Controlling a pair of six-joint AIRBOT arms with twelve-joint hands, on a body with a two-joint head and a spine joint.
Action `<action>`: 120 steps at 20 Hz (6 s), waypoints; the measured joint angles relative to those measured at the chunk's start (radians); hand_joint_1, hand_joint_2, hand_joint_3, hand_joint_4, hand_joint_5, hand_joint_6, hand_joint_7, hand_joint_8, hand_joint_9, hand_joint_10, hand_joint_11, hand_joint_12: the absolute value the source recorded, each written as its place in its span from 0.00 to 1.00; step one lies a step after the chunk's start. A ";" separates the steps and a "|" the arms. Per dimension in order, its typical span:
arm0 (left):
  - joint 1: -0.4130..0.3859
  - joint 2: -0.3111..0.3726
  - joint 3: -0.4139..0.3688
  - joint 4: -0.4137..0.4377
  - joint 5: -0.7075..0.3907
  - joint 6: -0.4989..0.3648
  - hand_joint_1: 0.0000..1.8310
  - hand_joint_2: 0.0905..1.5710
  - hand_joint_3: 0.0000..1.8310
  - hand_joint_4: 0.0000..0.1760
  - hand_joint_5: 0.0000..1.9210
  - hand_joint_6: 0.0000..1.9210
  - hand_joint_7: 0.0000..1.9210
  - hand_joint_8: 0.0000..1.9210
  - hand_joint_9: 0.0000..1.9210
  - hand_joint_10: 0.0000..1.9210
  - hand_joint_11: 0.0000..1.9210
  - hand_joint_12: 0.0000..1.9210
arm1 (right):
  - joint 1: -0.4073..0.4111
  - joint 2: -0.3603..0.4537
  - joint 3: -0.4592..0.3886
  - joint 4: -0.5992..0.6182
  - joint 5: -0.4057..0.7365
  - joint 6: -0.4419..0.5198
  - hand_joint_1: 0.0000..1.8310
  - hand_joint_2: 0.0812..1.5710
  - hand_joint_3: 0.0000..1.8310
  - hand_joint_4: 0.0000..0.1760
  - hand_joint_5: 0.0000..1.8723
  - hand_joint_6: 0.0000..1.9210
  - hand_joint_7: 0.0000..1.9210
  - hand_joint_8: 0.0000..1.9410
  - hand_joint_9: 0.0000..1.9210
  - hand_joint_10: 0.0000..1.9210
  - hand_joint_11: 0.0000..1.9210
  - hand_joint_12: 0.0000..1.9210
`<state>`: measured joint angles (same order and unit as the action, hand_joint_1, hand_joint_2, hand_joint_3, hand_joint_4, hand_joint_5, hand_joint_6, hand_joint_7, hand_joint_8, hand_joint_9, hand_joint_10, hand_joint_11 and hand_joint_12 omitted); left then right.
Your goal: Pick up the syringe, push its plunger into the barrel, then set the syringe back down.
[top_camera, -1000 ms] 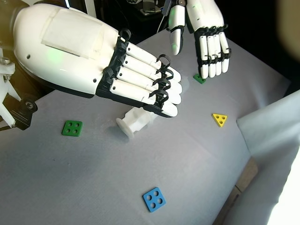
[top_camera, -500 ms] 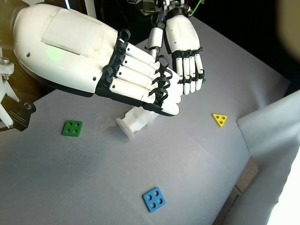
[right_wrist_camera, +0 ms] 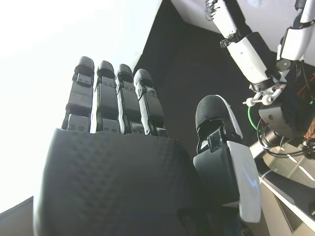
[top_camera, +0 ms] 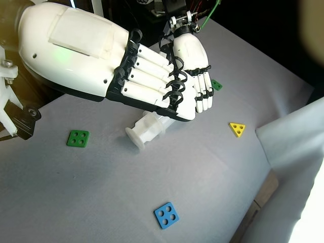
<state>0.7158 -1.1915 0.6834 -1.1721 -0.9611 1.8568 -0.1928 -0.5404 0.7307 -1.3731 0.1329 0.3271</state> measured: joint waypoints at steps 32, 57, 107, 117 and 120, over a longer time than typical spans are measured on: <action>0.077 -0.155 0.179 0.085 0.001 -0.048 0.54 0.60 0.00 0.00 0.07 0.00 0.06 0.00 0.06 0.00 0.00 0.20 | 0.012 0.000 -0.002 0.005 0.002 0.000 0.00 0.88 0.00 0.00 0.09 0.00 0.08 0.00 0.06 0.00 0.00 0.16; 0.028 -0.130 0.180 0.103 0.069 -0.043 0.75 0.70 0.00 0.00 0.49 0.46 0.47 0.61 0.45 0.69 0.36 0.64 | 0.022 0.001 -0.002 0.047 -0.078 0.037 0.00 0.86 0.00 0.00 0.11 0.01 0.09 0.00 0.07 0.00 0.00 0.19; -0.314 0.078 0.095 -0.083 0.247 0.093 0.74 0.73 0.00 0.00 0.47 0.49 0.43 0.69 0.40 0.76 0.31 0.73 | -0.461 0.018 -0.075 1.862 0.242 -0.191 0.00 0.87 0.00 0.00 0.00 0.00 0.00 0.00 0.00 0.00 0.00 0.00; -0.325 0.053 0.103 -0.099 0.208 0.103 0.75 0.72 0.00 0.00 0.46 0.51 0.46 0.63 0.41 0.74 0.31 0.73 | -0.395 -0.055 -0.068 1.887 0.214 -0.201 0.00 0.87 0.00 0.00 0.00 0.00 0.00 0.00 0.00 0.00 0.00 0.00; -0.325 0.053 0.103 -0.106 0.201 0.106 0.75 0.72 0.00 0.00 0.45 0.52 0.47 0.62 0.42 0.73 0.32 0.73 | -0.378 -0.064 -0.071 1.898 0.209 -0.219 0.00 0.87 0.00 0.00 0.00 0.00 0.00 0.00 0.00 0.00 0.00 0.00</action>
<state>0.3912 -1.1389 0.7860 -1.2778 -0.7597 1.9629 -0.5705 -0.6048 0.6598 0.5247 0.3424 0.1085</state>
